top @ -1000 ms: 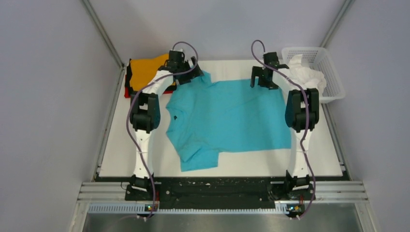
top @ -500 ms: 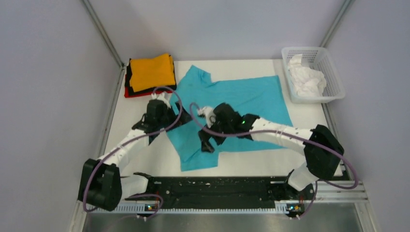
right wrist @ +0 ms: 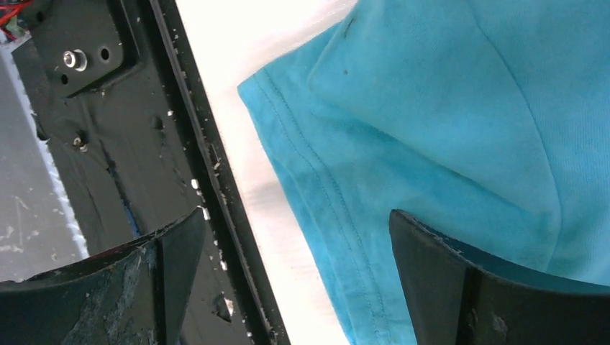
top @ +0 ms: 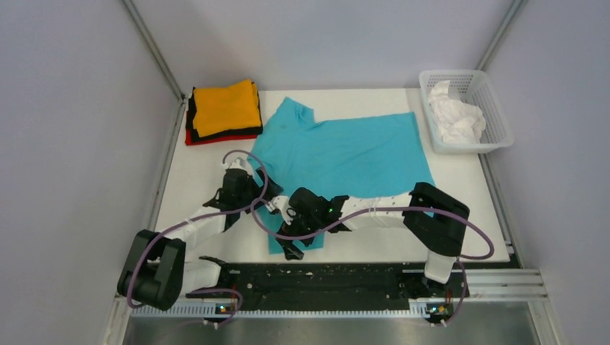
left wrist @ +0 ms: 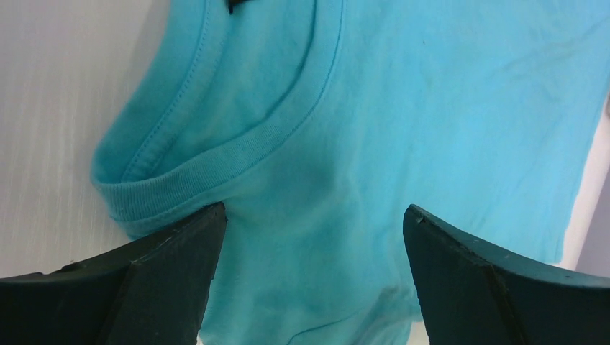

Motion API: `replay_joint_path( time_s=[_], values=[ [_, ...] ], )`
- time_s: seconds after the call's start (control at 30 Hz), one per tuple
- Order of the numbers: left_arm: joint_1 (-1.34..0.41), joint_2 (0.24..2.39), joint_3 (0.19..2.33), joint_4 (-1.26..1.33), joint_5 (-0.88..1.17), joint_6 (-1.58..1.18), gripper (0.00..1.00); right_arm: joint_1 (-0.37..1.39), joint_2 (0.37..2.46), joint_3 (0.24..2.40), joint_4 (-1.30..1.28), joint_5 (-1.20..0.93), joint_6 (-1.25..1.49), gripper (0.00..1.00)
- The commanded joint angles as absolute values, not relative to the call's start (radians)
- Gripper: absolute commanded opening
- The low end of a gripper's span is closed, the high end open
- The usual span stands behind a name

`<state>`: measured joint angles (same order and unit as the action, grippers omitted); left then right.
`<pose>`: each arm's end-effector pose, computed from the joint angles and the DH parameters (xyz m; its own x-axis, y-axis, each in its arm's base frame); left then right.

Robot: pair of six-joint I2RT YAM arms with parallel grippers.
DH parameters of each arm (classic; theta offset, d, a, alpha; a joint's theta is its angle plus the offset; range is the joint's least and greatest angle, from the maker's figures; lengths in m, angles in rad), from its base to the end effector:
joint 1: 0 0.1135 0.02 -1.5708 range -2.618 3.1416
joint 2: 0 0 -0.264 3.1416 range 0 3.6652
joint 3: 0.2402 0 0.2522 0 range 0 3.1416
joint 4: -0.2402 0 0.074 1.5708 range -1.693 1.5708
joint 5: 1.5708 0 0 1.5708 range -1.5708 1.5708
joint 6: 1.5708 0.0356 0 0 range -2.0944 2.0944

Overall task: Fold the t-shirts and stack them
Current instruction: Flatten out the tshirt, then grab the side of the flattened tshirt closest away from the robot with both arms

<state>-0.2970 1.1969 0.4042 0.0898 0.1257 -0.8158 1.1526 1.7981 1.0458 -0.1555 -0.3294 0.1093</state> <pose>0.2106 -0.0691 0.1562 -0.7017 -0.5409 -0.4638 -0.1885 0.7687 -0.6112 0.1380 0.3388 0.1623 -0.4213 -0.6939 -0.5840 -0.9050 0.2797 0.3206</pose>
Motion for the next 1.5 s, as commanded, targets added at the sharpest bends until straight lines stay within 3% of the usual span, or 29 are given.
replay_joint_path(
  time_s=[0.0, 0.3, 0.47, 0.63, 0.8, 0.9, 1.17, 1.27, 1.47],
  values=[
    [-0.298, 1.288, 0.456, 0.086, 0.013, -0.812, 0.99, 1.154, 1.795, 0.945, -0.16, -0.303, 0.147, 0.98],
    [-0.29, 1.366, 0.574, -0.094, -0.224, -0.792, 0.99, 1.154, 1.623, 0.783, -0.195, -0.375, 0.193, 0.98],
    [-0.29, 1.342, 0.653, -0.136, -0.138, -0.747, 0.99, 1.154, 1.544, 0.84, -0.195, -0.39, 0.218, 0.99],
    [-0.313, 1.169, 0.699, -0.251, -0.076, -0.698, 0.99, 1.124, 1.394, 0.935, -0.244, -0.283, 0.309, 0.99],
    [-0.418, 0.967, 0.686, -0.373, -0.03, -0.651, 0.99, 0.753, 1.2, 0.817, -0.301, -0.275, 0.5, 0.99],
    [-0.534, 0.871, 0.639, -0.427, -0.014, -0.655, 0.99, 0.498, 1.072, 0.753, -0.412, -0.124, 0.518, 0.99],
    [-0.996, 0.853, 0.543, -0.48, -0.105, -0.799, 0.99, -0.244, 1.022, 0.672, -0.601, -0.165, 0.491, 0.99],
    [-1.127, 0.935, 0.553, -0.462, -0.126, -0.846, 0.97, -0.36, 0.992, 0.631, -0.574, -0.177, 0.512, 0.99],
    [-1.246, 1.144, 0.644, -0.532, -0.198, -0.886, 0.84, -0.364, 0.984, 0.599, -0.541, -0.214, 0.523, 0.98]
  ],
)
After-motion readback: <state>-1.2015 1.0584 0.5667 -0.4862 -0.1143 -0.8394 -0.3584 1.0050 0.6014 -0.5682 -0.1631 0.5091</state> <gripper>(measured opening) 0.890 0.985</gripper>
